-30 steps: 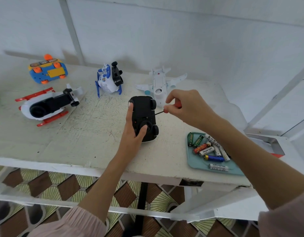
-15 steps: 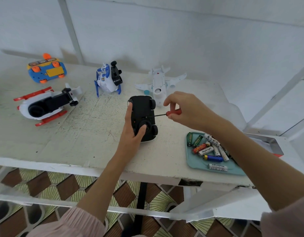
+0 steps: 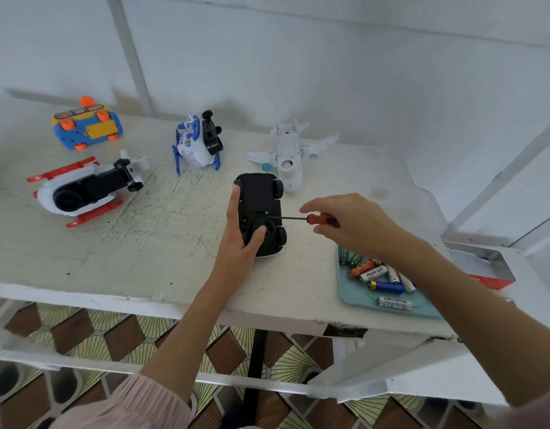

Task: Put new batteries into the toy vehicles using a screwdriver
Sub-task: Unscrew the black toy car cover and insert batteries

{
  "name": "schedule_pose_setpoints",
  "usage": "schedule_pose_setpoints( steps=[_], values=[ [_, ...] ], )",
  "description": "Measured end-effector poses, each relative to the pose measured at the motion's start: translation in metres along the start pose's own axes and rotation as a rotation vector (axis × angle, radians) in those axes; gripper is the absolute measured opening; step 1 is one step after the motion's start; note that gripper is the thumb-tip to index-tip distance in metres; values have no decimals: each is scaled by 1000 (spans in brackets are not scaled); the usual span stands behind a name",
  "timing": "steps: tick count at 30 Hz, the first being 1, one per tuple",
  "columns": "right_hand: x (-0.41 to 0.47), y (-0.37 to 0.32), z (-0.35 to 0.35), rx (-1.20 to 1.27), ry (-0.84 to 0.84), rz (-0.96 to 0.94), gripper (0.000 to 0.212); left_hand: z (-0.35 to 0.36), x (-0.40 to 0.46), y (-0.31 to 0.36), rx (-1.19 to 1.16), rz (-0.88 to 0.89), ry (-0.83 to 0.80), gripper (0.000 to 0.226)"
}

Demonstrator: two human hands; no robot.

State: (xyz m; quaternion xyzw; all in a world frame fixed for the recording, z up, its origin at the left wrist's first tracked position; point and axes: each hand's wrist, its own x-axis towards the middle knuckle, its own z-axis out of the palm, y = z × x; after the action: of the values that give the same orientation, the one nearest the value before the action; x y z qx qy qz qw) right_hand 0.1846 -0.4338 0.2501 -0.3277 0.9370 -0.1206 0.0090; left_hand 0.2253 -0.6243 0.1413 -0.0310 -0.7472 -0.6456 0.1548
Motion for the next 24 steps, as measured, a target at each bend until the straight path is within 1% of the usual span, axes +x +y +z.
schedule_pose_setpoints(
  steps=[7, 16, 24],
  values=[
    [5, -2, 11, 10, -32, 5, 29, 0, -1, 5, -1, -4, -4, 75],
    [-5, -10, 47, -47, 61, 34, 24, 1, -1, 3, 3, -23, 12, 75],
    [-8, -6, 62, 80, 133, 28, 22, -1, 2, 4, -57, -83, -1, 73]
  ],
)
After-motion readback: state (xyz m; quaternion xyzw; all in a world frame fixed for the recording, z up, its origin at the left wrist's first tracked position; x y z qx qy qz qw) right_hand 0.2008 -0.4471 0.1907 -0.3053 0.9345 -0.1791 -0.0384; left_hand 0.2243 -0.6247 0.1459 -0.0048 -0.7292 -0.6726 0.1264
